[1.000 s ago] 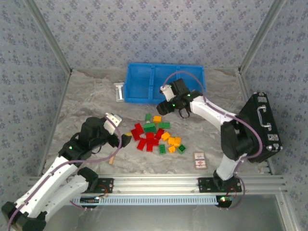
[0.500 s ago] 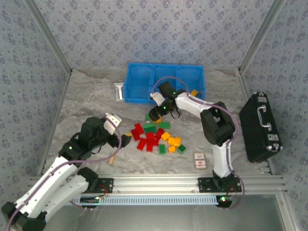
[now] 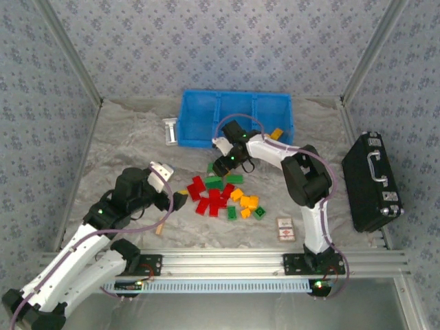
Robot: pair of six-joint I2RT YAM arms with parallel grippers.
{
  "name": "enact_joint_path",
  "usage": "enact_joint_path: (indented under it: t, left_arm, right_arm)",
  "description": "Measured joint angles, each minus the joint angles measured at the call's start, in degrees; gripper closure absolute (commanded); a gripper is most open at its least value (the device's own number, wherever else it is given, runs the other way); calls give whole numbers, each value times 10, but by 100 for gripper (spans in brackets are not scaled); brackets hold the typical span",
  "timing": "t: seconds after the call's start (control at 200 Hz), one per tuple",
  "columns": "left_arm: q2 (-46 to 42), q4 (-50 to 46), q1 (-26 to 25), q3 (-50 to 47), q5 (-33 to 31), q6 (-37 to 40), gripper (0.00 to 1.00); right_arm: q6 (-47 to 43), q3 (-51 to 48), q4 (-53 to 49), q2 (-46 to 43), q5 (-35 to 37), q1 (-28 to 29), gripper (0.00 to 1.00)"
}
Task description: Sort the legos into containers by color
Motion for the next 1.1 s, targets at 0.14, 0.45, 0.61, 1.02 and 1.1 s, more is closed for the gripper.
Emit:
enact_joint_path:
  t: [0.14,0.45,0.61,1.02,1.1]
  left_arm:
    - [-1,0,0,0,-1,0,0]
    - [-7,-2,0,0,-4,2,0]
    - [-8,-2,0,0,-4,4,0]
    - [-10,-5,0,0,-13,6,0]
    - [-6,-5,0,0,-15,6,0]
  right_arm:
    - [3,0,-2,3,4,3,39]
    - [5,0,-2,4,13,3,64]
    - [4,-2,1,4,16,2,70]
    - [34,-55,-33,-139,13,-88,72]
    - [40,-53,-35,-186,17,-116,72]
